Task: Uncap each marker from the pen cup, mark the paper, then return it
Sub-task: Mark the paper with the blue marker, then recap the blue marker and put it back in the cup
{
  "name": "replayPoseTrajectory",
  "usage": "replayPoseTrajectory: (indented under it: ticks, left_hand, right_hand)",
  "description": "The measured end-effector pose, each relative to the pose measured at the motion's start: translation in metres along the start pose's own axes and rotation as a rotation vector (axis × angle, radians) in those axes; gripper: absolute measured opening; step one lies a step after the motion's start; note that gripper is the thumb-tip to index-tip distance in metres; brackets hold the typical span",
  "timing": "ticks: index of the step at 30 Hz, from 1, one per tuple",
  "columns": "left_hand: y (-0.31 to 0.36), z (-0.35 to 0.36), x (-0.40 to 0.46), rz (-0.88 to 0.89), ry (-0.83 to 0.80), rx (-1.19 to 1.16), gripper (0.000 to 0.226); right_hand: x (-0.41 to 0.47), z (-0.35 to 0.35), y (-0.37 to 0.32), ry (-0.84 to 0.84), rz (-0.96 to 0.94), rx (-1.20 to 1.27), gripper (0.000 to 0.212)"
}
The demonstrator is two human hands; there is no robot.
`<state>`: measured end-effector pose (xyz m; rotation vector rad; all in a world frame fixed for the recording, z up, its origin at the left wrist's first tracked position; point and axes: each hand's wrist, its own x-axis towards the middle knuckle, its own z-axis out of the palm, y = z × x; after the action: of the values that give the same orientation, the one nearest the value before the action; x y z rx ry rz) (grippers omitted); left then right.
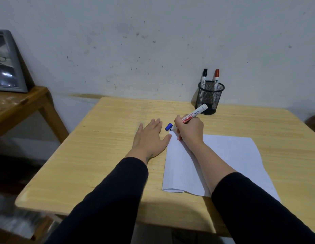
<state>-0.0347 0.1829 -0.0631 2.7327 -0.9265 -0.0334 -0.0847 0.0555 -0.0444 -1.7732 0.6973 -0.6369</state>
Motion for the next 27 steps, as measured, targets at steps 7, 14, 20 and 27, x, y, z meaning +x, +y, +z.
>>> replayPoseTrajectory:
  ticks: [7, 14, 20, 27]
  left_hand:
    - [0.000, -0.001, 0.000, 0.004, 0.001, -0.027, 0.070]
    - [0.009, -0.021, 0.006, -0.098, 0.073, -0.209, 0.058]
    - [0.022, -0.031, 0.027, -0.142, 0.071, -0.230, 0.027]
    - [0.026, -0.043, 0.039, -0.110, 0.122, -0.742, 0.010]
  right_hand:
    - [-0.004, -0.003, -0.005, 0.040, 0.040, 0.060, 0.028]
    - [0.015, -0.033, -0.027, -0.045, 0.199, 0.390, 0.022]
    - [0.032, -0.059, -0.027, -0.126, 0.229, 0.447, 0.012]
    - [0.036, -0.085, -0.036, -0.179, 0.191, 0.635, 0.019]
